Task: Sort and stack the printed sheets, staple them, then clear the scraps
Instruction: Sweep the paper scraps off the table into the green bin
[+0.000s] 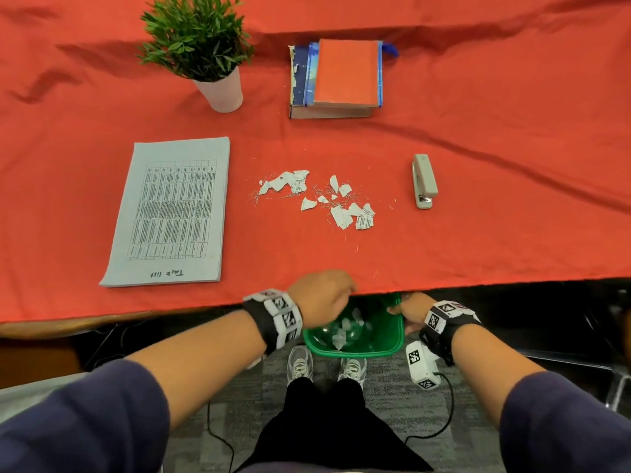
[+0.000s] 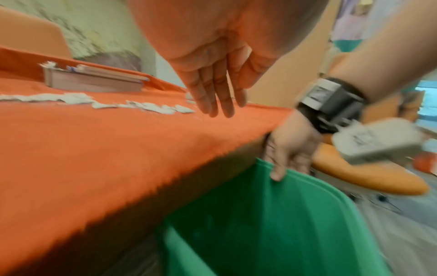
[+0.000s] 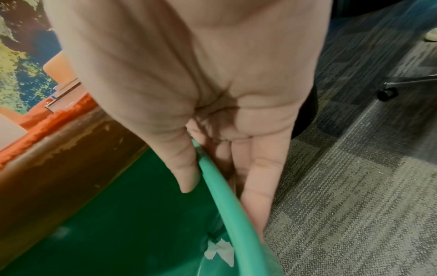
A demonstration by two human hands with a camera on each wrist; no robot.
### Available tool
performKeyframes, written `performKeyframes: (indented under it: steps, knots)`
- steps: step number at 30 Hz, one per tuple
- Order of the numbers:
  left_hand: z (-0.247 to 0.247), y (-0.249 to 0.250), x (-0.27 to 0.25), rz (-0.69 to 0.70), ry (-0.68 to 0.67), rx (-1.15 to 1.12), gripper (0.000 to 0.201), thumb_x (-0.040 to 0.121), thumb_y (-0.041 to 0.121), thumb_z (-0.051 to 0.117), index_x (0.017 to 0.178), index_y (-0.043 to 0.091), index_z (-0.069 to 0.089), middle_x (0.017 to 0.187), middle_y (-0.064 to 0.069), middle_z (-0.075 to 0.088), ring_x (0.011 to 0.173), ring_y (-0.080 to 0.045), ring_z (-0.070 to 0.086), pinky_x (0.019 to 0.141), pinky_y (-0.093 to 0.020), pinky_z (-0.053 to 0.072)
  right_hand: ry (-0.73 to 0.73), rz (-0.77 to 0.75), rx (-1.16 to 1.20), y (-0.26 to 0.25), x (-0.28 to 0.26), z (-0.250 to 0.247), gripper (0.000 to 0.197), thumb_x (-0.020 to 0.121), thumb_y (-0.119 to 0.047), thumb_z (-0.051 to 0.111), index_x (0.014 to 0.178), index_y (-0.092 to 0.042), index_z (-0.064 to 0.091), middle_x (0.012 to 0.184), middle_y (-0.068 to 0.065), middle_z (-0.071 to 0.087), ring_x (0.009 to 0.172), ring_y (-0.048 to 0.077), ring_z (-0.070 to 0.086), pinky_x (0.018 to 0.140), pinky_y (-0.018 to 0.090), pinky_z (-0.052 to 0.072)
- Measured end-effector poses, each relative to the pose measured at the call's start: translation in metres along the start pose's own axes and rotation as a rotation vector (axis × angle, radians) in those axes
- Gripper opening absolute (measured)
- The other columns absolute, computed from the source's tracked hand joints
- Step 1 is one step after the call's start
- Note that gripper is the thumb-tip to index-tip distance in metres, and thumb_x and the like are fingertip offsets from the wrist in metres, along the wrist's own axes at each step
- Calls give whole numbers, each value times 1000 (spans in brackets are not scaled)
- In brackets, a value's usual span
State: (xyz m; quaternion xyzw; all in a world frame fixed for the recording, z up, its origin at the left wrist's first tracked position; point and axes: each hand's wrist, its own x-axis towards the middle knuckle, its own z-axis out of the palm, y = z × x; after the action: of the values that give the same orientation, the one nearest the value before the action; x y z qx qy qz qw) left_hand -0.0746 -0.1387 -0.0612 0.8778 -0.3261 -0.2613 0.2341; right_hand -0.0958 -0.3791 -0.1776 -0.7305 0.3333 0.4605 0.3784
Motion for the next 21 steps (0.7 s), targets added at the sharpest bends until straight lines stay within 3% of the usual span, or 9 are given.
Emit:
performKeyframes:
  steps: [2, 5, 7, 10, 17, 21]
  knots:
    - [-21, -6, 28, -69, 109, 19, 31, 100, 20, 37, 123, 15, 58, 122, -1, 60, 106, -15, 58, 91, -29, 49, 14, -15, -20, 1, -1, -1, 31, 85, -18, 70, 103, 5, 63, 101, 22, 72, 89, 38, 71, 80, 52, 58]
    - [-41, -22, 65, -146, 185, 39, 36, 99, 17, 39, 132, 11, 52, 136, -6, 50, 124, -20, 49, 104, -32, 41, 17, -27, -24, -3, -9, -1, 29, 87, -17, 68, 105, 5, 63, 101, 22, 72, 89, 38, 71, 81, 50, 57]
    - [-39, -34, 81, -211, 148, 47, 46, 98, 16, 39, 144, 8, 38, 153, -9, 30, 142, -24, 28, 115, -34, 25, 23, -31, -34, -4, -11, -1, 28, 88, -18, 67, 104, 6, 64, 101, 22, 72, 89, 38, 71, 81, 48, 58]
    - [-29, -41, 89, -255, 23, 96, 56, 99, 19, 39, 150, 7, 22, 161, -13, 5, 149, -29, 3, 120, -38, 12, 39, -42, -39, -3, -11, -2, 30, 88, -19, 67, 105, 6, 64, 101, 22, 72, 89, 38, 71, 81, 48, 58]
    - [15, -8, 36, -71, -68, 133, 56, 99, 20, 39, 151, 12, 20, 161, -6, 2, 149, -23, 1, 118, -33, 12, 2, -38, -39, -5, -10, -5, 42, 88, -21, 67, 116, 8, 57, 105, 24, 71, 88, 38, 71, 83, 50, 57]
    - [41, 12, -7, 24, -199, 147, 55, 100, 18, 37, 152, 13, 18, 161, -4, -1, 149, -19, -1, 118, -31, 10, -12, -49, -75, -7, -13, -6, 47, 90, -24, 65, 126, 2, 50, 120, 20, 66, 91, 36, 71, 83, 48, 57]
